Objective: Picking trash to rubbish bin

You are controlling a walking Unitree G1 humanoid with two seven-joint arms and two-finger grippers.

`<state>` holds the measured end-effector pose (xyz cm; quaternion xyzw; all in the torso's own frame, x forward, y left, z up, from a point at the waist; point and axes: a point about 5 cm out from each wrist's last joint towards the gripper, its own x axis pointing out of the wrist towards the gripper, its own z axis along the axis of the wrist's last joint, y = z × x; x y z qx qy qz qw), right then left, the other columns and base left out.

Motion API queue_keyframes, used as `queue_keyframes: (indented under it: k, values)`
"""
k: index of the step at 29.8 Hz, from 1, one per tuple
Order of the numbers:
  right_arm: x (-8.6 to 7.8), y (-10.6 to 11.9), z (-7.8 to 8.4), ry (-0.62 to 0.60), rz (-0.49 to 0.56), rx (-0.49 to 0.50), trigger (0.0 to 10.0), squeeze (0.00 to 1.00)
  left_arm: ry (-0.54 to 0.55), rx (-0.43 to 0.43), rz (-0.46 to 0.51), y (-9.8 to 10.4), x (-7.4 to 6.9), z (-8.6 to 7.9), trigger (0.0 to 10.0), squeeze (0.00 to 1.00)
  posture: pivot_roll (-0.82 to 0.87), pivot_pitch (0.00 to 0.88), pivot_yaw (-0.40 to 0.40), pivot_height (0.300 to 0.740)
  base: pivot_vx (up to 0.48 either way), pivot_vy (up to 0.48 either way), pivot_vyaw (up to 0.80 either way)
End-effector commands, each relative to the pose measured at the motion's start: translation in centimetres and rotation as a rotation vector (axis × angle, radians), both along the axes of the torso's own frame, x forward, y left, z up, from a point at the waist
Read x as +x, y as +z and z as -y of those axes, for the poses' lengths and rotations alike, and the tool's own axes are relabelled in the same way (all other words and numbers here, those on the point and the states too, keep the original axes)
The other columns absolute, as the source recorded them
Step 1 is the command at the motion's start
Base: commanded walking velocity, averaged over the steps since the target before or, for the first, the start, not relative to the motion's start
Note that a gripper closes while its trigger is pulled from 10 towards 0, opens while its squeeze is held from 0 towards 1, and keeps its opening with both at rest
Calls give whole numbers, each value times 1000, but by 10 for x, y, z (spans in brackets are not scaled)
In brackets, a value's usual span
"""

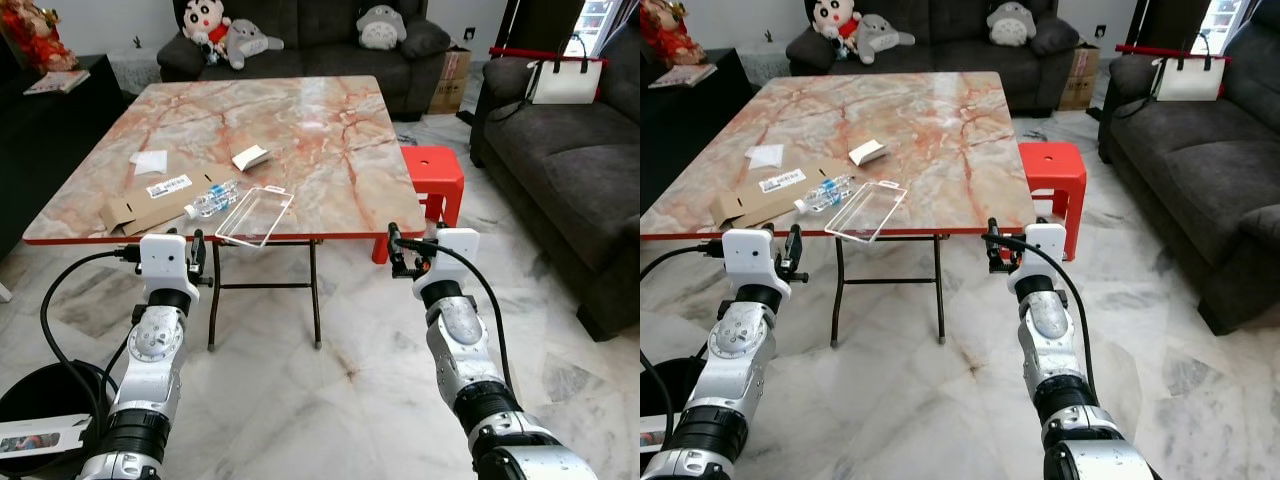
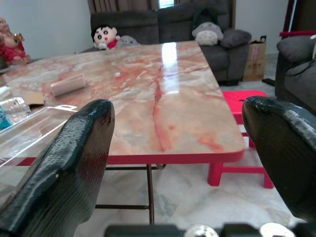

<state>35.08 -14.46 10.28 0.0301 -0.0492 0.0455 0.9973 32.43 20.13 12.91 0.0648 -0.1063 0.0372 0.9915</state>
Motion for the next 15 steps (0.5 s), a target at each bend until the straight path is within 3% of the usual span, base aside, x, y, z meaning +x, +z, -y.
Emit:
queue_keyframes:
  k: [1,12,15]
  values:
    - [3,6,-2,10,13,9,10000,0,2,13,-3,2,-1,-3,10000,0,-24,0,27,740,341,0,0]
    - [4,7,-4,14,17,12,10000,0,-1,14,-3,2,0,-3,10000,0,-24,0,26,740,343,0,0]
    - [4,7,-5,15,15,14,10000,0,-1,15,-2,3,0,-4,10000,0,-23,0,27,740,347,0,-631]
